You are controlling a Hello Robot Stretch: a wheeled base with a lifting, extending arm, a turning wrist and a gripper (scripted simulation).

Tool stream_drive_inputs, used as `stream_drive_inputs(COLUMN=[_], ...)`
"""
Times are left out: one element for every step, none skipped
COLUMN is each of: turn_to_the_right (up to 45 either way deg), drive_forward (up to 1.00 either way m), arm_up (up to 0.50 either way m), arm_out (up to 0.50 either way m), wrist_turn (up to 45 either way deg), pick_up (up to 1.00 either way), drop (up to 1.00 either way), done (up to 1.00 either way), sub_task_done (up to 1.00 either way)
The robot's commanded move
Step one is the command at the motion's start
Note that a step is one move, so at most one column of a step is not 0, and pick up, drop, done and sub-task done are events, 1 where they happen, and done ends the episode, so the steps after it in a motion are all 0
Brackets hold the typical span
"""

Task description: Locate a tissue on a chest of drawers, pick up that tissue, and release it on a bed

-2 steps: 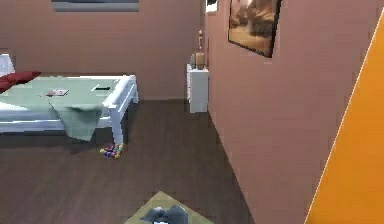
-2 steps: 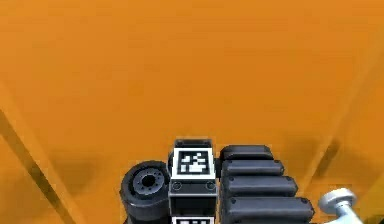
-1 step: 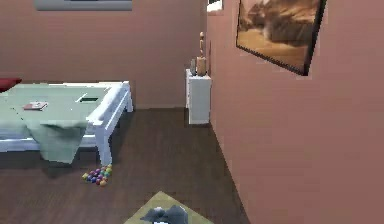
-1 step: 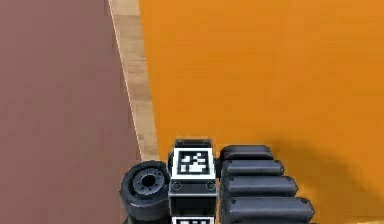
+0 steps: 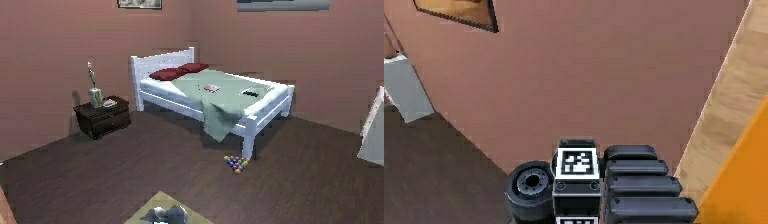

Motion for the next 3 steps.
stream_drive_inputs(turn_to_the_right=[-15.0,0.0,6.0], drive_forward=[0.00,0.35,0.00], arm_up=[0.00,0.00,0.00], arm_out=[0.00,0.00,0.00], wrist_turn=[0.0,0.0,0.0], pick_up=[0.00,0.00,0.00], drop=[0.00,0.00,0.00], done=[0.00,0.00,0.00], sub_task_done=[0.00,0.00,0.00])
